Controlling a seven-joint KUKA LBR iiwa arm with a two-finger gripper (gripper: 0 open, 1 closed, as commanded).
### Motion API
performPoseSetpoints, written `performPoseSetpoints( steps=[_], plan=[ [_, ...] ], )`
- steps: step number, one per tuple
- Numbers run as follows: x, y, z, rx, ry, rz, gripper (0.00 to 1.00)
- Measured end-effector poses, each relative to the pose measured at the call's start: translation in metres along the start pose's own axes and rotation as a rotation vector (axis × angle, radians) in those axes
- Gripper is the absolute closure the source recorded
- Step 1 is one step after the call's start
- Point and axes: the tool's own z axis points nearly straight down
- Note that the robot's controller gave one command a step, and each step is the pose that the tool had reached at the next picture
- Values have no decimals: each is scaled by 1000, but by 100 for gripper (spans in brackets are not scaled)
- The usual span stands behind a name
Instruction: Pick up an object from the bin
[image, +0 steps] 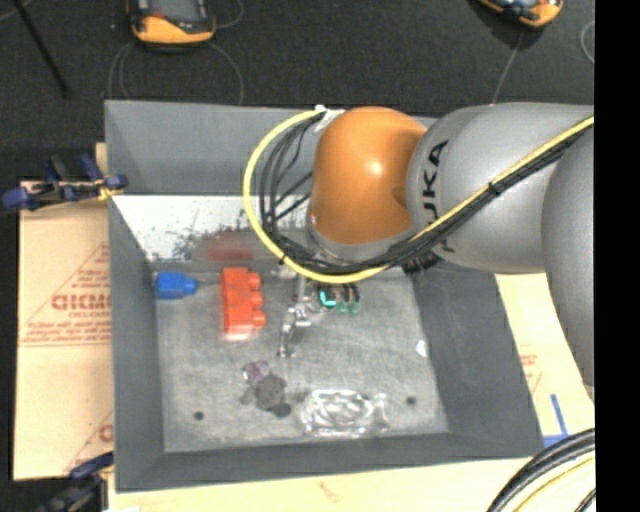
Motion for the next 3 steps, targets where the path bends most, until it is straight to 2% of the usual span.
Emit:
performPoseSetpoints(
  steps=[1,2,3],
  plan=[
    [57,-3,120,-6,-18,334,0],
    [76,-3,92,-2,-8,457,0],
    [93,-1,83,-1,-3,665,0]
  ],
)
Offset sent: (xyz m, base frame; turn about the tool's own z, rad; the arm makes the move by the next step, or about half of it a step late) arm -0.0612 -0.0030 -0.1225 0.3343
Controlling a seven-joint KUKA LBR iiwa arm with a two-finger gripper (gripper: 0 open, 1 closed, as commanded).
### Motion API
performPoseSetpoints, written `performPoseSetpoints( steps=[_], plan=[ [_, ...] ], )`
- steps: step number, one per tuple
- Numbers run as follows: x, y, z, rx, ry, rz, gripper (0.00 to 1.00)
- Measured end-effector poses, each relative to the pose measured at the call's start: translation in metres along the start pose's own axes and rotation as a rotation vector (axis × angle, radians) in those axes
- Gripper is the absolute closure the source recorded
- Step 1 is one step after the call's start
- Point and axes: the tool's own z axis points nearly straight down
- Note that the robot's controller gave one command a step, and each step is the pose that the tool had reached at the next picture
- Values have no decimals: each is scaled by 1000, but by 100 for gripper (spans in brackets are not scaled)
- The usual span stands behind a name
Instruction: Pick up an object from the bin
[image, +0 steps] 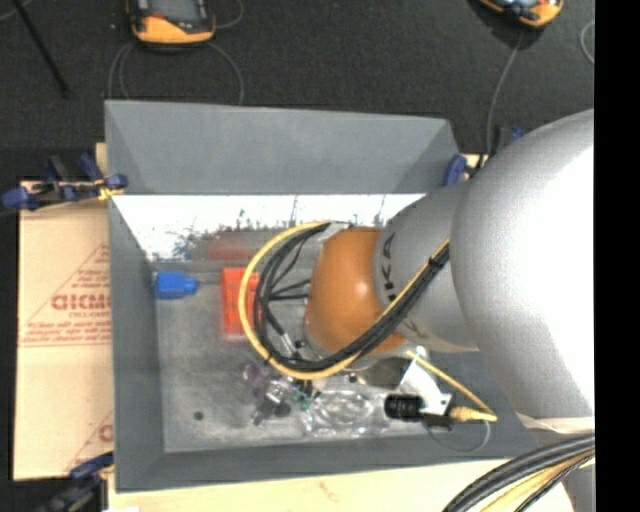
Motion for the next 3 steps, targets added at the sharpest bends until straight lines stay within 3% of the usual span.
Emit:
performPoseSetpoints(
  steps=[1,2,3],
  plan=[
    [9,-4,37,-7,-11,90,0],
    [7,-3,36,-5,-6,90,0],
    [6,-2,34,-9,-8,93,100]
  ],
)
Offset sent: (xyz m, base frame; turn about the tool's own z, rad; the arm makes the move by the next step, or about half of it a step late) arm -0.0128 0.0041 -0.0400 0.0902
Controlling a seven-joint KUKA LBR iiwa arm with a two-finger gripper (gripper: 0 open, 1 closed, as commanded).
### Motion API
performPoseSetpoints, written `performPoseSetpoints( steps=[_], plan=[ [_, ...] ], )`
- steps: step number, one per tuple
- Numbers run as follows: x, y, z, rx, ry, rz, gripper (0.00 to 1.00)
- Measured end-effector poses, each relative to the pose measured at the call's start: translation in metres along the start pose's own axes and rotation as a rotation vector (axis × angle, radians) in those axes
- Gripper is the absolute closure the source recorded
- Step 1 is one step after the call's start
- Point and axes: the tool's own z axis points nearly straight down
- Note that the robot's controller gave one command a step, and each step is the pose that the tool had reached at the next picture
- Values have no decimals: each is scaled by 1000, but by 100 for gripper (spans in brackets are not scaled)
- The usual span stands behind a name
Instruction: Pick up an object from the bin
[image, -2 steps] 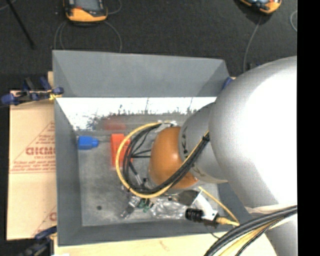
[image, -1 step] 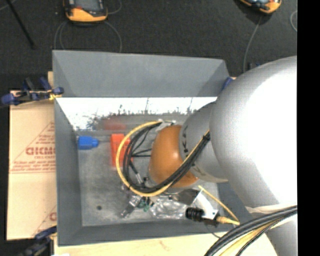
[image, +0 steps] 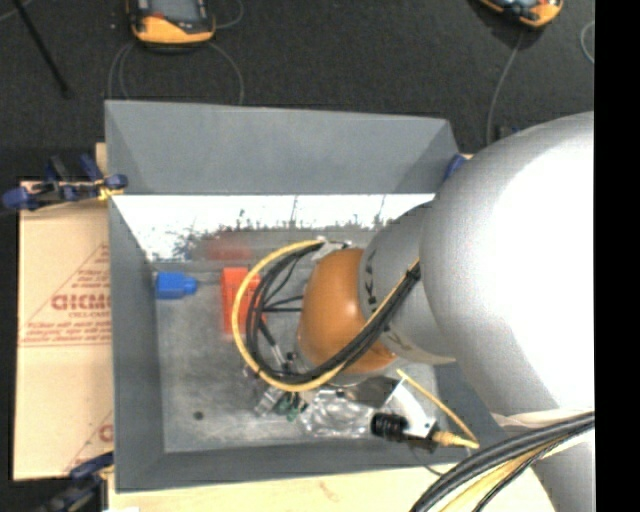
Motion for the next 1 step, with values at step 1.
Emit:
performPoseSetpoints(
  steps=[1],
  plan=[
    [-3,2,-113,1,1,-4,100]
  ],
)
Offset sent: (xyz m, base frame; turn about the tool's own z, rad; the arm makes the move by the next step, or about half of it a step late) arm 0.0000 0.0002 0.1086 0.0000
